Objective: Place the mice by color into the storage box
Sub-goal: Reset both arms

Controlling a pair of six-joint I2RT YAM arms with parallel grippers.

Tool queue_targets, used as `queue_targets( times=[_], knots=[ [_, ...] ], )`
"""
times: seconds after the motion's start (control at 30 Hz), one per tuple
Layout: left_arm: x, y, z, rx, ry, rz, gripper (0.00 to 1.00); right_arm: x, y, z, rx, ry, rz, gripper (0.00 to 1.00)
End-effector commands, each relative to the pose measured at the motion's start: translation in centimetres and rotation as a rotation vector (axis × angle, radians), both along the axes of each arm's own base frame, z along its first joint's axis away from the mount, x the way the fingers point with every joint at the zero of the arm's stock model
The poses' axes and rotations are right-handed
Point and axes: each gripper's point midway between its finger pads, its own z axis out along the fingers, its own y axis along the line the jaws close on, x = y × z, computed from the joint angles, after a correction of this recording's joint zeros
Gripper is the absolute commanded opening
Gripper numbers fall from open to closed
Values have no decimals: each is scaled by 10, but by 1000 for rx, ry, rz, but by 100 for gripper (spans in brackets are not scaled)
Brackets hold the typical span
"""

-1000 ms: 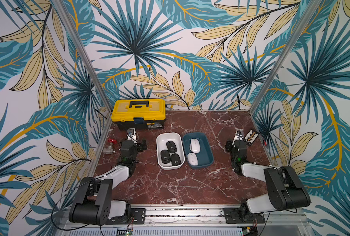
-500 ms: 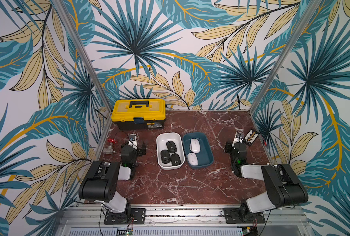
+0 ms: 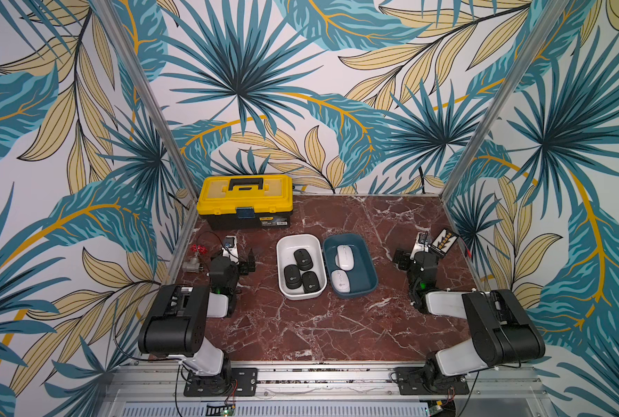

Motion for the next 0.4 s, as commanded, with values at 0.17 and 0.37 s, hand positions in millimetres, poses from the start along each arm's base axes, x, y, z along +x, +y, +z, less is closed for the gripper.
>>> queue_targets(
  times=[0.17,0.37],
  knots=[
    [10,0,17,-8,-51,-3,100,-2,-1,-2,3,-4,-2,100],
    [10,1,17,-8,-50,-2,100,-3,-1,-2,4,-4,0,99]
  ],
)
